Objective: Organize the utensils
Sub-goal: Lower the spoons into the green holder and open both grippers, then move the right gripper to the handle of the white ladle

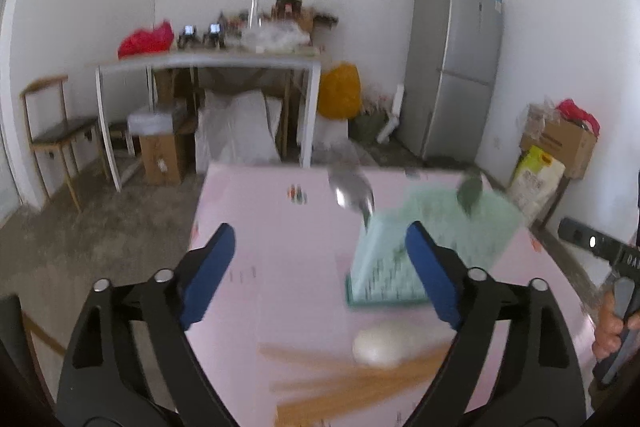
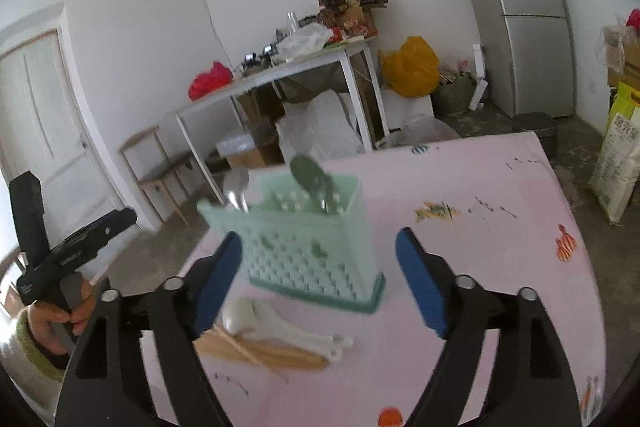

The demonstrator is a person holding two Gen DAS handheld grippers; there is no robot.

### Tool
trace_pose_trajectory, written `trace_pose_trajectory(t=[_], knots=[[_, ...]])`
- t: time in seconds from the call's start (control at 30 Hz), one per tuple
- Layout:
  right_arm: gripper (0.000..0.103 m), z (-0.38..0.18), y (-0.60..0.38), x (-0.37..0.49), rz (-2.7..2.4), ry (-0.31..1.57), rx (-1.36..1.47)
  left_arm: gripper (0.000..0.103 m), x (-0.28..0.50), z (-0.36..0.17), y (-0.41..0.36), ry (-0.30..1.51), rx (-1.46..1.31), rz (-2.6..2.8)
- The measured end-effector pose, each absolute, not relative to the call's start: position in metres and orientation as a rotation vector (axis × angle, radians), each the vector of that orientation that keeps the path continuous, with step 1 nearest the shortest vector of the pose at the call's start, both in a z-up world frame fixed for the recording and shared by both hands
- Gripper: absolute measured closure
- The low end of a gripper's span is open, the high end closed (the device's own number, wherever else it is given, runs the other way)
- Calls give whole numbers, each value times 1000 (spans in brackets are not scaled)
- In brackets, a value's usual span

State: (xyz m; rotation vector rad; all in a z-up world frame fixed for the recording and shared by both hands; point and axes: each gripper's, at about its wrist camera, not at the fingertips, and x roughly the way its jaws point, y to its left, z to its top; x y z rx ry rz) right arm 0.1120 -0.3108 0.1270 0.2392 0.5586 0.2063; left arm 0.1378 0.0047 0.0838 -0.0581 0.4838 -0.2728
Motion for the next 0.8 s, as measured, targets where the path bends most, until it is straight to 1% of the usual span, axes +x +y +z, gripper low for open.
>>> trace_pose_trajectory(t=[0.1,0.27,0.4,0.57,0.6,0.67,0.8], knots=[[13,120,-299,100,185,602,183,15,117,57,8,594,-65,-299],[7,95,-266,79,196,721,107,13,93,14,11,762,-95,-320],[7,64,-247,69,185,843,84,13,81,-21,8,873,-77,-282],[7,31,-237,66,91,950,43,13,80,-45,11,972,-53,-202],[7,26,-238,68,75,964,37,13,81,-48,11,978,-46,-186],[7,17,-237,72,46,993,20,9,83,-50,9,970,-11,-168],[7,2,-236,76,21,1035,-2,8,85,-54,-4,987,92,-140]])
